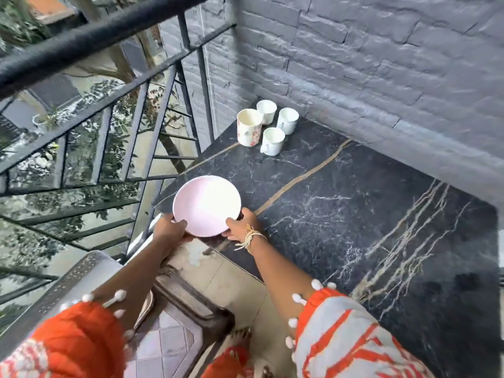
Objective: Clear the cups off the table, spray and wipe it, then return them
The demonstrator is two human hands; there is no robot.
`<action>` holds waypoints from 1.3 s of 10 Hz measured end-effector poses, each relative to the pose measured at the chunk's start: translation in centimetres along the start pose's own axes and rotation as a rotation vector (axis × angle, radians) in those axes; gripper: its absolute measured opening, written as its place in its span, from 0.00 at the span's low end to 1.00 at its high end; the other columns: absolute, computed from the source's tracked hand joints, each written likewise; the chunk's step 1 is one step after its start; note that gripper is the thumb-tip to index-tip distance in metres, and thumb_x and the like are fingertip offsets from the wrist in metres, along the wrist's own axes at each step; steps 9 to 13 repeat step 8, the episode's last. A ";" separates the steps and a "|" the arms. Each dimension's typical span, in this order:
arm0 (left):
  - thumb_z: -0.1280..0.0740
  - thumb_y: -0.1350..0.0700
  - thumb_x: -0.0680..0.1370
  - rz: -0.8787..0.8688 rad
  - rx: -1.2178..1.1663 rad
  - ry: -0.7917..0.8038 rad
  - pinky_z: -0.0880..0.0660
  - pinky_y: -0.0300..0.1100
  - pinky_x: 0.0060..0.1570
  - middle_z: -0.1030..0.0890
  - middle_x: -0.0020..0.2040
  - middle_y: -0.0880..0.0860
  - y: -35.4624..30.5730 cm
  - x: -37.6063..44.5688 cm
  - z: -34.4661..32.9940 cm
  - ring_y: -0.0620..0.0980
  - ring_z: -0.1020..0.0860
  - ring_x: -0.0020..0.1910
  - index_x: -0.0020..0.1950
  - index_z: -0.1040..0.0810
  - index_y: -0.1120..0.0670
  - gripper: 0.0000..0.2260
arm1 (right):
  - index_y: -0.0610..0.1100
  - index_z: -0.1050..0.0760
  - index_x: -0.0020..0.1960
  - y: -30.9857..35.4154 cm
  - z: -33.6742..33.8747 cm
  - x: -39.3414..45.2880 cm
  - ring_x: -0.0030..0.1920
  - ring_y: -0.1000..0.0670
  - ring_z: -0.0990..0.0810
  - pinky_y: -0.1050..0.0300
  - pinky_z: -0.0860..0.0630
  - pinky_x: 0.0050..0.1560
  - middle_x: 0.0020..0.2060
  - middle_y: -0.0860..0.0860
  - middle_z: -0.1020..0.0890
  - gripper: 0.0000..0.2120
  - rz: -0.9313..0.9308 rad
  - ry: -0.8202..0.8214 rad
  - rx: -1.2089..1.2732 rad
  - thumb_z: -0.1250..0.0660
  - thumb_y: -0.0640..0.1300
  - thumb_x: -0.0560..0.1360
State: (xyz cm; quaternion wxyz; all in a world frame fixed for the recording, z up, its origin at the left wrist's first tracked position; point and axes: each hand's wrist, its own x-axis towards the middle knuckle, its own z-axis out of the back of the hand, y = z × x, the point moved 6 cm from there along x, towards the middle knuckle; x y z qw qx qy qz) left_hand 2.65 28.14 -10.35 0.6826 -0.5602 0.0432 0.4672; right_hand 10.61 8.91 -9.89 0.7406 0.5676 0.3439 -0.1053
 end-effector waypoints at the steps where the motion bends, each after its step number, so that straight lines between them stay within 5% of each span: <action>1: 0.39 0.67 0.73 -0.007 0.024 -0.024 0.20 0.63 0.36 0.21 0.54 0.64 -0.3 0.9 0.3 0.64 0.17 0.41 0.63 0.28 0.65 0.18 | 0.36 0.29 0.57 0.7 -0.3 0.7 0.42 0.38 0.15 0.49 0.18 0.39 0.55 0.39 0.20 0.13 0.006 -0.006 0.001 0.35 0.34 0.72; 3: 0.39 0.65 0.74 -0.029 0.018 -0.041 0.20 0.61 0.33 0.21 0.55 0.65 -1.3 1.7 0.8 0.65 0.17 0.41 0.64 0.28 0.63 0.18 | 0.35 0.28 0.57 1.4 -0.5 1.5 0.42 0.40 0.15 0.53 0.17 0.35 0.53 0.39 0.19 0.13 0.011 -0.008 -0.021 0.34 0.35 0.73; 5: 0.35 0.60 0.78 0.008 -0.065 0.111 0.18 0.48 0.32 0.21 0.49 0.65 -1.1 0.9 0.4 0.56 0.18 0.32 0.67 0.33 0.60 0.18 | 0.40 0.31 0.65 0.4 -0.9 1.6 0.41 0.46 0.16 0.53 0.20 0.39 0.55 0.40 0.19 0.25 -0.016 0.069 0.041 0.29 0.48 0.73; 7: 0.27 0.49 0.73 -0.009 -0.009 0.266 0.21 0.53 0.48 0.20 0.50 0.59 -0.7 -1.2 -0.4 0.58 0.20 0.43 0.63 0.31 0.56 0.24 | 0.40 0.31 0.68 -1.1 -0.5 0.2 0.50 0.44 0.18 0.49 0.23 0.47 0.55 0.41 0.19 0.25 -0.066 0.025 0.162 0.30 0.43 0.73; 8: 0.26 0.52 0.72 -0.035 -0.003 0.266 0.21 0.49 0.41 0.22 0.50 0.57 -0.3 -3.5 -2.0 0.56 0.21 0.41 0.61 0.32 0.54 0.23 | 0.40 0.29 0.67 -2.8 0.1 -1.2 0.51 0.46 0.17 0.48 0.21 0.48 0.53 0.42 0.17 0.24 -0.070 -0.058 0.129 0.30 0.40 0.72; 13: 0.26 0.52 0.72 -0.035 -0.003 0.266 0.21 0.49 0.41 0.22 0.50 0.57 -0.3 -3.5 -2.0 0.56 0.21 0.41 0.61 0.32 0.54 0.23 | 0.40 0.29 0.67 -2.8 0.1 -1.2 0.51 0.46 0.17 0.48 0.21 0.48 0.53 0.42 0.17 0.24 -0.070 -0.058 0.129 0.30 0.40 0.72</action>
